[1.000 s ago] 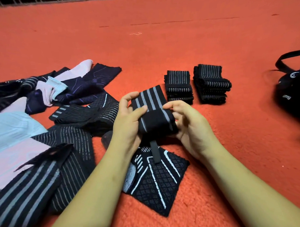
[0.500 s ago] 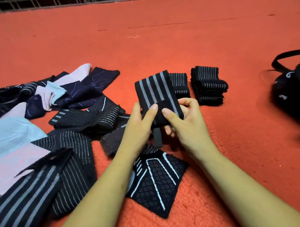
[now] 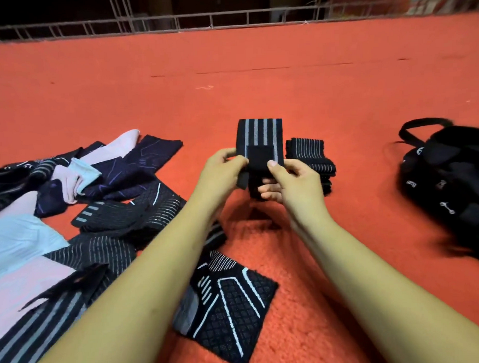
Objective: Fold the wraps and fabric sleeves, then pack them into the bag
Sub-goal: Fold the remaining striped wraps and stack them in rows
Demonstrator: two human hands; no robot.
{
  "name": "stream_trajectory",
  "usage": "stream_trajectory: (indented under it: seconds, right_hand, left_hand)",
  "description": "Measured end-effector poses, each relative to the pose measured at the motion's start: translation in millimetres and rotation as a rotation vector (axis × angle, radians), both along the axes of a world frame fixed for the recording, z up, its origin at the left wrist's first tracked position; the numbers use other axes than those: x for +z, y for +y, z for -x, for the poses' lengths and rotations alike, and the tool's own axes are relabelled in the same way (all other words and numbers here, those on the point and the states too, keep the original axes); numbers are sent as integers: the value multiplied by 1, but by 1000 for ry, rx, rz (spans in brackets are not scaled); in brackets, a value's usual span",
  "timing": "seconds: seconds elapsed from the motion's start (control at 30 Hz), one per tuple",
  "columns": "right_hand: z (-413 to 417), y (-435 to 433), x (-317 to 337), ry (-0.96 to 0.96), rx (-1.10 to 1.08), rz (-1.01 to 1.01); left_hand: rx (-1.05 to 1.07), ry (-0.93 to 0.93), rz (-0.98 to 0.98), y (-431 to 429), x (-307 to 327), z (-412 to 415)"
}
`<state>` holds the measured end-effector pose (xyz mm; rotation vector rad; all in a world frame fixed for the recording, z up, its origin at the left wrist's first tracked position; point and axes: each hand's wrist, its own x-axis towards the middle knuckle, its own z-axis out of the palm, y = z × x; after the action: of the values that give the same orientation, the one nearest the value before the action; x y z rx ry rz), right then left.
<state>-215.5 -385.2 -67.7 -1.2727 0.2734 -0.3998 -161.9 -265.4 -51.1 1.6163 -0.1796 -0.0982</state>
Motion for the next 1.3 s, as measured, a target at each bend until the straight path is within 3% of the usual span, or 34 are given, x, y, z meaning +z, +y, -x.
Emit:
stream_trajectory:
  seconds: [0.33,0.53,0.8,1.0,1.13,1.3]
  right_hand:
    - [-49,-19,-52,214,-231,287]
    - [-55,-26,-60,217,-229,304]
    - [-29,-21,-47,259,-178,301]
    - [4,18,-17,271,57,332]
    - [7,68,-7,341,345,426]
    - [-4,120,-9,381,566,615]
  left_hand:
    - [94,79,-188,-30,-47,-35]
    - [151,-39,-295,-33,-55,-35]
    - [159,96,-346,-10,-33,-26]
    - [192,-32,-419,76,-8,2]
    - [212,-176,-725,145,-1,15]
    - [78,25,-957,187,-22,17]
